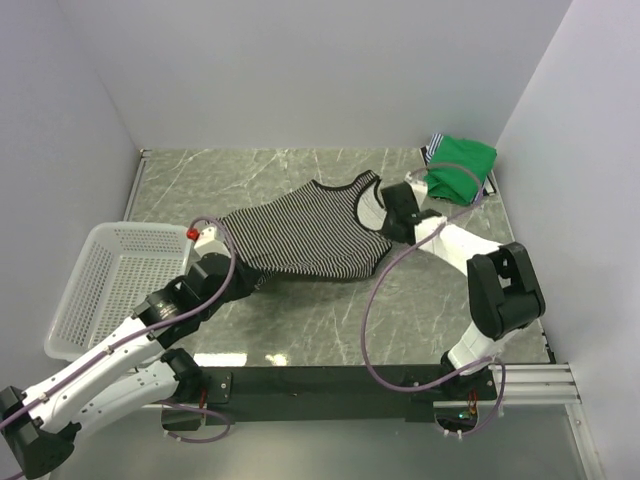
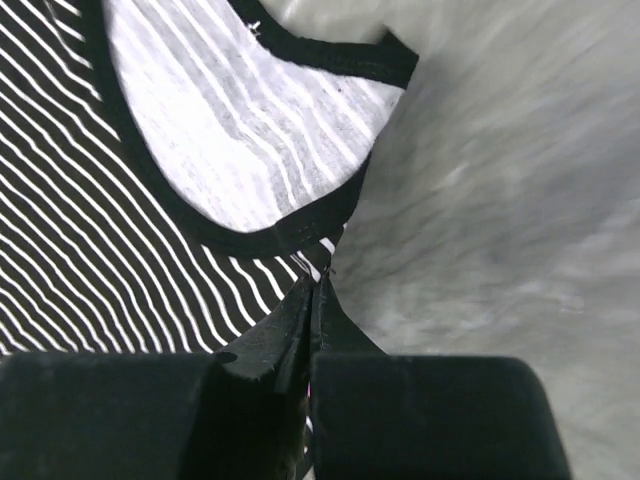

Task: Fold and stack the tank tops
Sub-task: Flatten the tank top out

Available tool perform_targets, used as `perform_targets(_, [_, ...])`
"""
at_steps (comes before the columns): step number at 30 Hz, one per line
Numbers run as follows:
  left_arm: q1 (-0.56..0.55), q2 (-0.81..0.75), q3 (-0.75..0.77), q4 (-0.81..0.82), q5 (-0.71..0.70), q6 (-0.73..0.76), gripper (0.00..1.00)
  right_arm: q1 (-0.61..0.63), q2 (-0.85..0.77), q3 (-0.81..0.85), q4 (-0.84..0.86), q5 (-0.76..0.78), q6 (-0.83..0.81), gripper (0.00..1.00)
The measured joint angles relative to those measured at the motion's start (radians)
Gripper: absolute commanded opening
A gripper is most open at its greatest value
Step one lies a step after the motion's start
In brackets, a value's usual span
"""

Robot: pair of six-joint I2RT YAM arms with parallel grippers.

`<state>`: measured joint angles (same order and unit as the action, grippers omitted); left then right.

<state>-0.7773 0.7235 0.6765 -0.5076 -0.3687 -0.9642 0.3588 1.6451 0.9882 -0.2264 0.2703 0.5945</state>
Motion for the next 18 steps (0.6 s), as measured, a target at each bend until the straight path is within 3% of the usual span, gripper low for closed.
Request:
perform_targets(7, [0.0, 0.001, -0.101, 0.058, 0.09, 0.0, 0.01, 0.132, 0.153, 0.406, -0.325, 0.32, -0.139, 0.02])
perform_targets(10, [0.0, 0.001, -0.146, 0.077, 0.129, -0.001, 0.01, 0.173, 0.264, 0.472, -0.384, 0.395, -0.171, 0.08])
perform_targets(13, [0.0, 0.001, -0.166, 0.089, 0.159, -0.002, 0.01, 0.175, 0.364, 0.46, -0.444, 0.424, -0.192, 0.29])
perform_targets(14, [0.0, 0.001, -0.171, 0.095, 0.167, -0.002, 0.01, 0.172, 0.396, 0.449, -0.46, 0.429, -0.198, 0.43])
perform_targets(18, [-0.001, 0.014, -0.186, 0.111, 0.195, -0.001, 0.01, 0.16, 0.407, 0.397, -0.483, 0.476, -0.224, 0.61])
